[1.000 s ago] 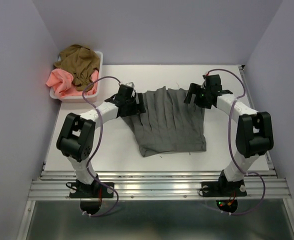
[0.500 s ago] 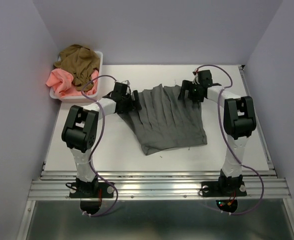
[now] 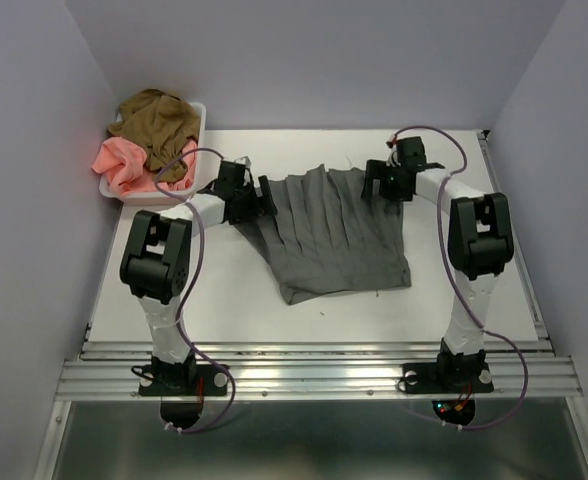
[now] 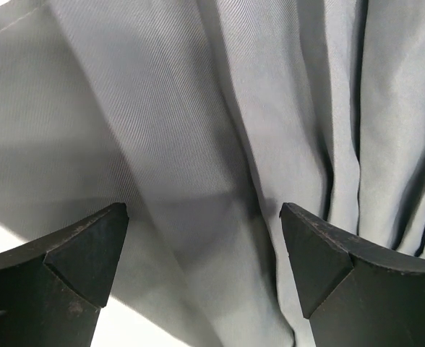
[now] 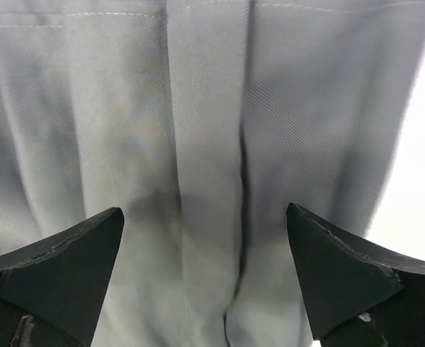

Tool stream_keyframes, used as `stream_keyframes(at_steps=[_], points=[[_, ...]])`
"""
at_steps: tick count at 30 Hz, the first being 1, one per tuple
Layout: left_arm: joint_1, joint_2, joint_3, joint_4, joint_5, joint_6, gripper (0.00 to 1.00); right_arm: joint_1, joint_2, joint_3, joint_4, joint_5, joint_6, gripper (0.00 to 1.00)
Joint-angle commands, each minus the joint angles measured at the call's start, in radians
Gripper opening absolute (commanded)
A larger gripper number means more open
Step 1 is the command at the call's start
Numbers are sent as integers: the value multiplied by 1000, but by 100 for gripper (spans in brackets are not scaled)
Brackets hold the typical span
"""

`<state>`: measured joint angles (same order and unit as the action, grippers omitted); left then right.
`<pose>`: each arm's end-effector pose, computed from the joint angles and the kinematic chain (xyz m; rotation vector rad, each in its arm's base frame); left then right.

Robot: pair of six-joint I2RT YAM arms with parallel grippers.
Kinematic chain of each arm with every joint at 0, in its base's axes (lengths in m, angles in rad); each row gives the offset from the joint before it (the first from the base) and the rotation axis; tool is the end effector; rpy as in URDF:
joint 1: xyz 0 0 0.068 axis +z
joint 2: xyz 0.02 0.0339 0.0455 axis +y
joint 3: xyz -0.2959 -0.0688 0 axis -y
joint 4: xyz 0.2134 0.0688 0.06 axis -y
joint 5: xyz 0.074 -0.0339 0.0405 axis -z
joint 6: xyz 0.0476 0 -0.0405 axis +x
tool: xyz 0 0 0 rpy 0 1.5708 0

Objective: Fold and stack the skirts
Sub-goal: Fold the skirt

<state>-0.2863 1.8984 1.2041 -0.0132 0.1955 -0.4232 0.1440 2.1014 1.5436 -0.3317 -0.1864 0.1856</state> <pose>0.3901 -0.1245 0.2248 -0.0544 2.3324 -0.5872 0.4526 0.0745 0.2128 -0.0305 2.4753 0.3720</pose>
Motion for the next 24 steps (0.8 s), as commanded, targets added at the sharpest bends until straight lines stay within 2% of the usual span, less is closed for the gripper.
stream_keyframes(at_steps=[1,4,6,7,9,12,18,24], points=[[1,-163,-14,-50,-88,8,99,51,-199,-19,-33,86,-23,100],[6,-232,-15,-120,-178,-18,99,132,-332,-71,-36,171,-38,100],[18,-260,-20,-178,-283,-51,99,244,-391,-126,-53,226,-51,100],[27,-266,-24,-192,-303,-72,99,325,-443,-146,-61,273,-54,100],[64,-275,-47,-211,-321,-86,99,409,-512,-213,-61,324,-48,100],[98,-274,-78,-193,-314,-97,99,572,-547,-263,-64,390,-17,100],[108,-214,-69,-122,-257,-83,99,837,-457,-231,-118,476,-14,100],[111,-116,-40,-79,-268,-92,98,973,-286,-142,-158,488,-9,100]])
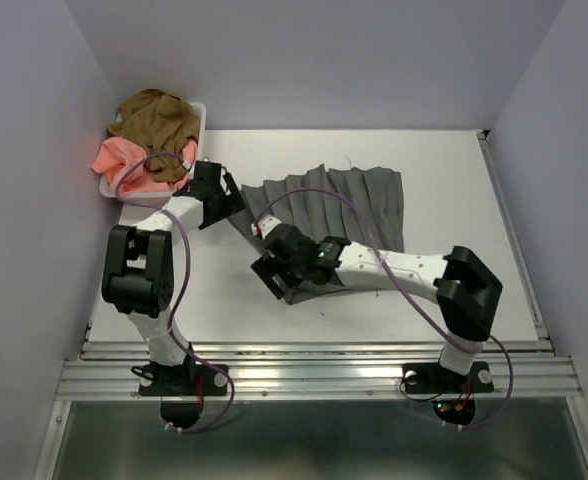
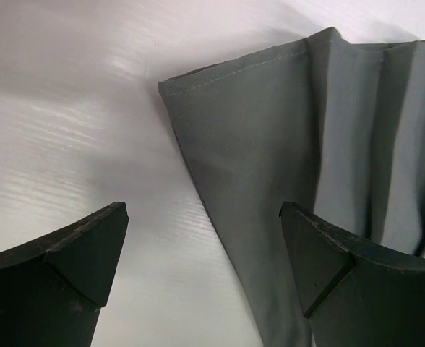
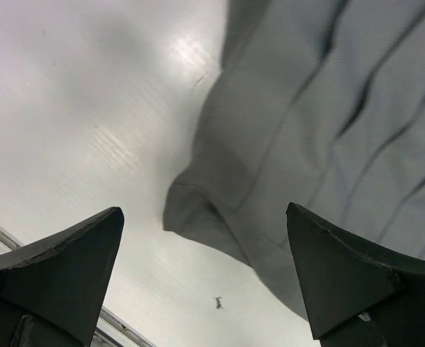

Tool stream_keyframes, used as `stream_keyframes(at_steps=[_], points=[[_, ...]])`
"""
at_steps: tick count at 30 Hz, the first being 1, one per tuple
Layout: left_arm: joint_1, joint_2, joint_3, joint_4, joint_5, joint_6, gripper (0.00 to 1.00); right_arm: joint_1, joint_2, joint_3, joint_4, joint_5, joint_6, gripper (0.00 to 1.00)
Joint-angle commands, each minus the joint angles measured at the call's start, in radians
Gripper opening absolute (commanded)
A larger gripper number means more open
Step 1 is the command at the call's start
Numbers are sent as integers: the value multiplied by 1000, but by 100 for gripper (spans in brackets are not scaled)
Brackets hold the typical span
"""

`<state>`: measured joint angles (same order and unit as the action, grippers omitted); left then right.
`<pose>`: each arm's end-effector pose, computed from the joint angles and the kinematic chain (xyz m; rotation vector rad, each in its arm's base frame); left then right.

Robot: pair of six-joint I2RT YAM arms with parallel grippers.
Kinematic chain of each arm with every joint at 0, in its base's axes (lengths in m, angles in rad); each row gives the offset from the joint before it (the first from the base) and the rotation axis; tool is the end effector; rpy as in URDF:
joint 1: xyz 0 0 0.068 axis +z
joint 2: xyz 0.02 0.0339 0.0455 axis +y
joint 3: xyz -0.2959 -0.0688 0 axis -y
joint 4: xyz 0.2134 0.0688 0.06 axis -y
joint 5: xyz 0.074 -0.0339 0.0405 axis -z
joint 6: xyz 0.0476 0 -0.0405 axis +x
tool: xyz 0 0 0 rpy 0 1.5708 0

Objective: Fold and stack the skirts
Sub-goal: Fold the skirt

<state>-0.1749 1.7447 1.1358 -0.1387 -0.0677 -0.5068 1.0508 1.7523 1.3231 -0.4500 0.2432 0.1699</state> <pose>0.3646 -0.0612 0.2495 -0.4190 2.2933 -0.2658 0.1933 0.3146 0.2777 -0.9390 2.2431 0.2584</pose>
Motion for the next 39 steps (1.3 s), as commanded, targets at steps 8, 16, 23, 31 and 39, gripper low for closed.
stream_keyframes(at_steps=[8,16,23,31,39], points=[[0,144,53,91,55,-6,77,101,196,134,-95,142,60,96],[-3,174,44,136,111,22,41,101,268,122,-88,159,82,60],[-3,191,79,159,134,40,0,101,251,97,-88,128,108,18],[-3,-42,2,142,-4,7,0,101,103,57,-82,28,56,4],[-2,-232,-18,65,-69,-22,0,101,-57,-8,-1,-236,25,1]])
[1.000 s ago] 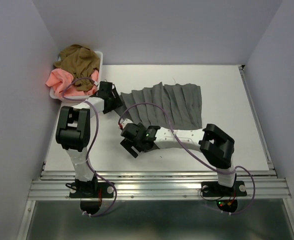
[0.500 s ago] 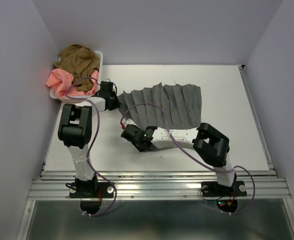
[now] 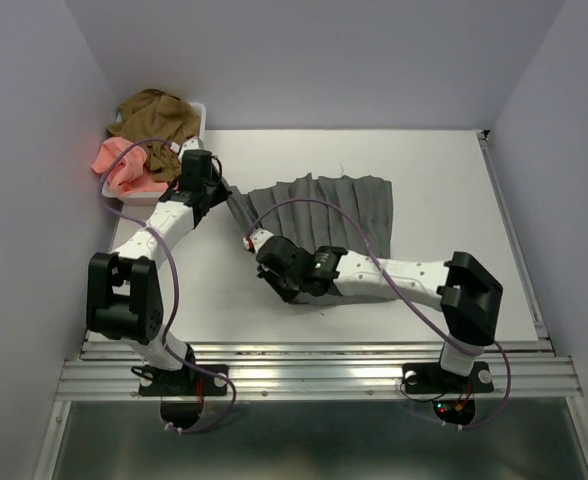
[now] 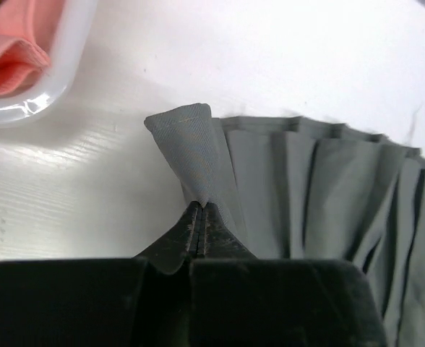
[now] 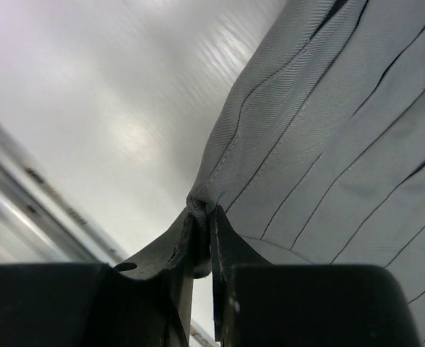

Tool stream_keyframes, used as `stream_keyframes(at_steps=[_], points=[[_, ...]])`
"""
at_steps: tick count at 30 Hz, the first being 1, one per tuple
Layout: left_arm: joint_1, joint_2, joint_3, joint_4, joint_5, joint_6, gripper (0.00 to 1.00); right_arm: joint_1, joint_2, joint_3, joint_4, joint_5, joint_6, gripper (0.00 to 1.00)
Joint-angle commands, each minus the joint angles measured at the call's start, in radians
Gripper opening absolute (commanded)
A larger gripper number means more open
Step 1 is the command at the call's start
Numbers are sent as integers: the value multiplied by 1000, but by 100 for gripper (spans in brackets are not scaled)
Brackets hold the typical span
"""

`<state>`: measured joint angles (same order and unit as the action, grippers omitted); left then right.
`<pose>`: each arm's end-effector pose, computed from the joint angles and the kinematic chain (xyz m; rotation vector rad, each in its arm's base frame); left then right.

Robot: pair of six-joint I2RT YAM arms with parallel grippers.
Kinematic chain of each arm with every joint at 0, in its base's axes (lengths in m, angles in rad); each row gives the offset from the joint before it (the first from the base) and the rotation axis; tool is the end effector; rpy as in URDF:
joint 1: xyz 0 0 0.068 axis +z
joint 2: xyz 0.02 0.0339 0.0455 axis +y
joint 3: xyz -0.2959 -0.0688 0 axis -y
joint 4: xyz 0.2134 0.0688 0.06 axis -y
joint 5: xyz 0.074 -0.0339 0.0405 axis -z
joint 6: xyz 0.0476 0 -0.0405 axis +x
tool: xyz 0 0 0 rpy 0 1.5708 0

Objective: Fold and stack the skirts
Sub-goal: Fold the skirt

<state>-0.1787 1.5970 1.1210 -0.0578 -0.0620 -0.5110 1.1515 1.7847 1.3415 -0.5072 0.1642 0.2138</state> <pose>0.3445 -0.0592 0.3030 -0.3881 2.0870 -0.3474 0.1584 0.3363 0.2669 -1.0871 2.2943 0.3512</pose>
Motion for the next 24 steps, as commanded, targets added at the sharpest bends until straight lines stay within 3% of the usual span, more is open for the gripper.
stream_keyframes(at_steps=[1,6,11,17,24], points=[[2,-98,-3,-16,-75,-18,0,1,-100,-30,62,-187,-14,1],[-13,-164,28,-4,-59,-21,0,1,-191,-56,82,-169,41,1],[-91,-129,126,-2,-68,0,0,-13,-266,-102,104,-104,110,1],[-244,4,359,-45,-146,32,0,-94,-398,-221,116,-55,209,1],[-347,170,572,-73,-167,55,0,-191,-557,-364,116,-20,286,1]])
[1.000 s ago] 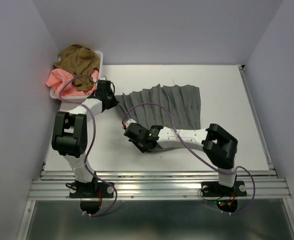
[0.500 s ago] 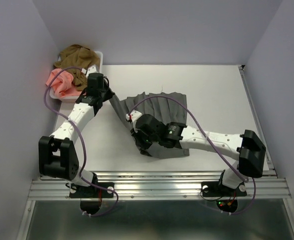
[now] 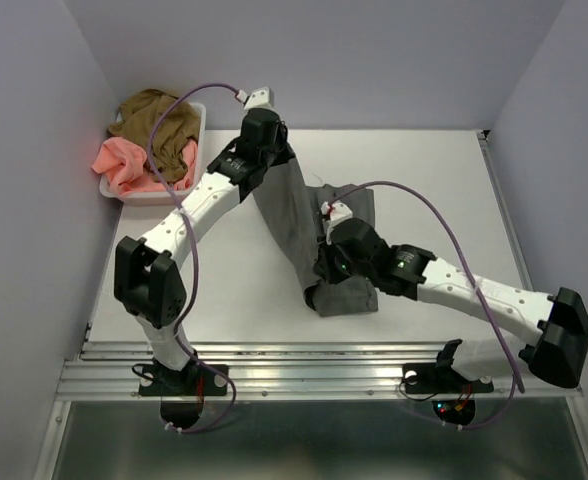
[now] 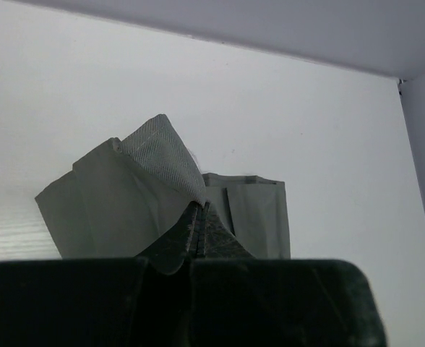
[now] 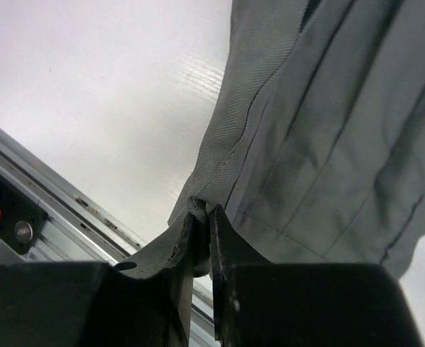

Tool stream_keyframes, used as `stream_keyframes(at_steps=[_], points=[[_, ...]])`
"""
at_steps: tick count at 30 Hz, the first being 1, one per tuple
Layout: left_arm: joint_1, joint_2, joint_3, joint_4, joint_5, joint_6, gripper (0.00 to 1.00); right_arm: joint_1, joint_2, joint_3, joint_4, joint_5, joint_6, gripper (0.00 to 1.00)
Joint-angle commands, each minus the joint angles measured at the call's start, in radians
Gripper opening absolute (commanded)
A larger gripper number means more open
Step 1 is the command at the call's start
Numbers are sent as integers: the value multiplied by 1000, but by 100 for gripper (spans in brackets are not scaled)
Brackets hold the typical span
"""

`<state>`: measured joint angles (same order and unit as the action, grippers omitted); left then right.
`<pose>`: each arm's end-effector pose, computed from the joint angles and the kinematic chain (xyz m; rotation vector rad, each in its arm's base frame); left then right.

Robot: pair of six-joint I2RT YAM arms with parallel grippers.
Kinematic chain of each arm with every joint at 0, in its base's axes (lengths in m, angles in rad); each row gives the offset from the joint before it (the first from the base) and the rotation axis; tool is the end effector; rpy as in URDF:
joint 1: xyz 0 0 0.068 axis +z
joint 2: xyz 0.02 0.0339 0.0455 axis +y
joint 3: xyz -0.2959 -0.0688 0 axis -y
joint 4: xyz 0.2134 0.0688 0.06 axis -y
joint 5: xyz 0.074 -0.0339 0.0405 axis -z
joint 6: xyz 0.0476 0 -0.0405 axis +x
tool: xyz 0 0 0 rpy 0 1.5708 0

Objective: Fold and stack the skirts
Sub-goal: Fold the skirt

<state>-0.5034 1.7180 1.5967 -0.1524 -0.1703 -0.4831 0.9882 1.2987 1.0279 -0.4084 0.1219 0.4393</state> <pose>0.3533 -0.1854 0.4073 -0.1020 1.8711 -0.5305 0.1460 0.2110 0.3231 -0.5637 2.2517 0.6189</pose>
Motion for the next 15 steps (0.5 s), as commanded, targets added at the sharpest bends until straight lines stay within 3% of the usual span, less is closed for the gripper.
stream_keyframes(at_steps=[1,11,15], points=[[-32,69,148,11,-57,29,0,-42,-105,-64,17,22,73,1],[-153,365,531,-76,-46,61,0,-206,-222,-176,-26,-33,127,1],[-179,443,607,-81,-28,61,0,-263,-240,-218,-38,-51,156,1]])
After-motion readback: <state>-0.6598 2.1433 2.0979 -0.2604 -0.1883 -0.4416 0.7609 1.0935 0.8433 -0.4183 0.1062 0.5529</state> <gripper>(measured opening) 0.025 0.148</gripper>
